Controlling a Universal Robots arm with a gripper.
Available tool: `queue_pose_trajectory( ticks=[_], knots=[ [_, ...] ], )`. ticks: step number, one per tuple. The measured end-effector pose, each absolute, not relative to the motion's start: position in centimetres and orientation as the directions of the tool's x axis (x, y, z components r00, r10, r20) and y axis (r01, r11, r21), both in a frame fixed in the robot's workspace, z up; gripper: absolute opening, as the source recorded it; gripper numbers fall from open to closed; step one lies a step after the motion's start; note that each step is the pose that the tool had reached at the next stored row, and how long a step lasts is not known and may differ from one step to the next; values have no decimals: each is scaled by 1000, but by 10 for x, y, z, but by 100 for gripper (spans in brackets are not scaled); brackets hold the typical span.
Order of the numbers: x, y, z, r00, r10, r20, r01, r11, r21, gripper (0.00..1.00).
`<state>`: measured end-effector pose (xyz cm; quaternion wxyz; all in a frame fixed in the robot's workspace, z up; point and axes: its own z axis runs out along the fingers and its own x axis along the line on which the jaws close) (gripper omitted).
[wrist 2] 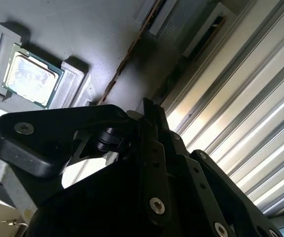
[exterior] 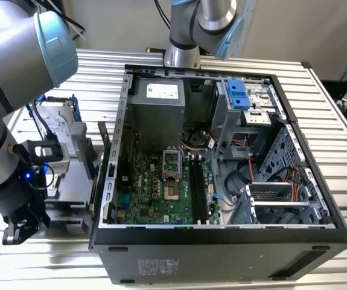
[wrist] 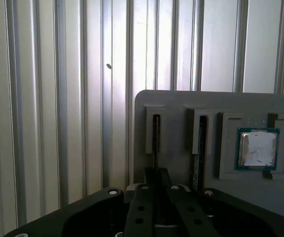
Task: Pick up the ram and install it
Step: 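Pick up the ram and move it above insertion slot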
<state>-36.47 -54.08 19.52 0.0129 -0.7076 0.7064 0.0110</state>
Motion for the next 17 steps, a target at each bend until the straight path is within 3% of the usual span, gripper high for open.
queue_pose_trajectory(
  ticks=[17],
  knots=[
    [-365,-541,198,3,-999,-34,-1000,-3,-3,0]
  ],
)
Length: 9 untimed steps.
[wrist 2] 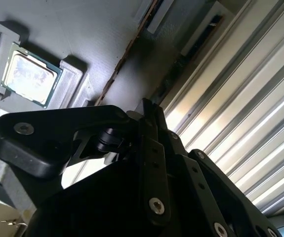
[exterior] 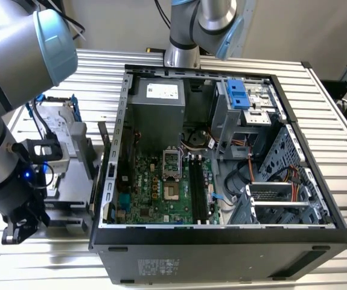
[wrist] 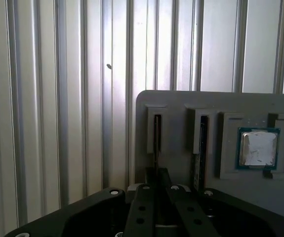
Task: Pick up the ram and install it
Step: 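Pick up the ram and move it above insertion slot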
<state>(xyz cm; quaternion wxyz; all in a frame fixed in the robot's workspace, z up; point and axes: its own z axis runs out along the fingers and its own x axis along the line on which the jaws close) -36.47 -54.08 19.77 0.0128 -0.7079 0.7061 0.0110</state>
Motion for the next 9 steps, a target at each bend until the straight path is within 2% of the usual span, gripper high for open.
queue_pose_trajectory(
  ticks=[9],
  knots=[
    [-365,-541,208,3,-999,-34,-1000,-2,-3,0]
  ],
)
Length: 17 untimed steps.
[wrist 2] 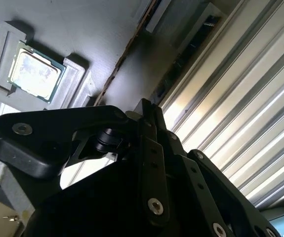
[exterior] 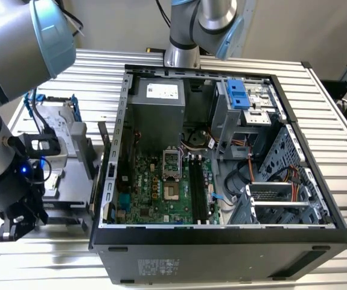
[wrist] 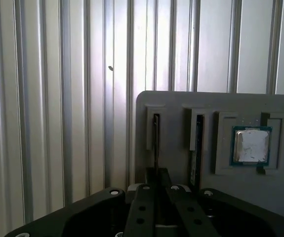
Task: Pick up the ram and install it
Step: 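Pick up the ram and move it above insertion slot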
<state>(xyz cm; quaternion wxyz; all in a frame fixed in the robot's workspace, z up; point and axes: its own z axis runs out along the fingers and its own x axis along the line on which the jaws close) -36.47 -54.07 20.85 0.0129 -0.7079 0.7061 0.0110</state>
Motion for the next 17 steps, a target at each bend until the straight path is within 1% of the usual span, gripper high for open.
queue_pose_trajectory(
  ticks=[17],
  knots=[
    [-365,-541,228,3,-999,-34,-1000,-2,-4,0]
  ],
)
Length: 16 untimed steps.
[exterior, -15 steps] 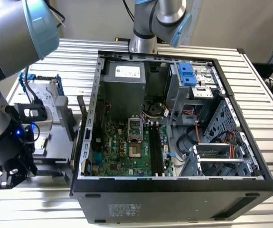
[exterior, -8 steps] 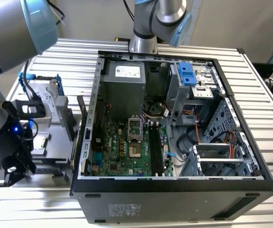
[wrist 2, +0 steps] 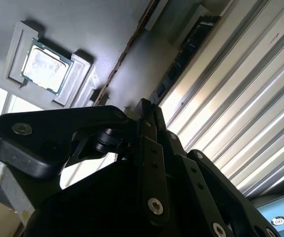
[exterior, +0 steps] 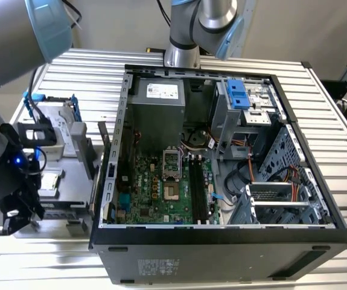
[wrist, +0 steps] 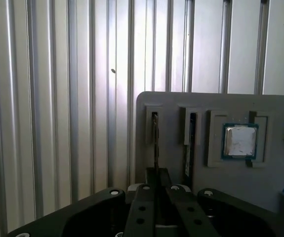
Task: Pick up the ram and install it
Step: 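Pick up the ram and move it above insertion slot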
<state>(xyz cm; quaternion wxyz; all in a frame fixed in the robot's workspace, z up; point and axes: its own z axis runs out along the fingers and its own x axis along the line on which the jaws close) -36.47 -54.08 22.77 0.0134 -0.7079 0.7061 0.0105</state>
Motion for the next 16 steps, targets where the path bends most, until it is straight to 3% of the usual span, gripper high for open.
queue_pose_trajectory(
  ticks=[16],
  knots=[
    [-365,-541,237,-5,-999,-34,-1000,5,-5,0]
  ],
)
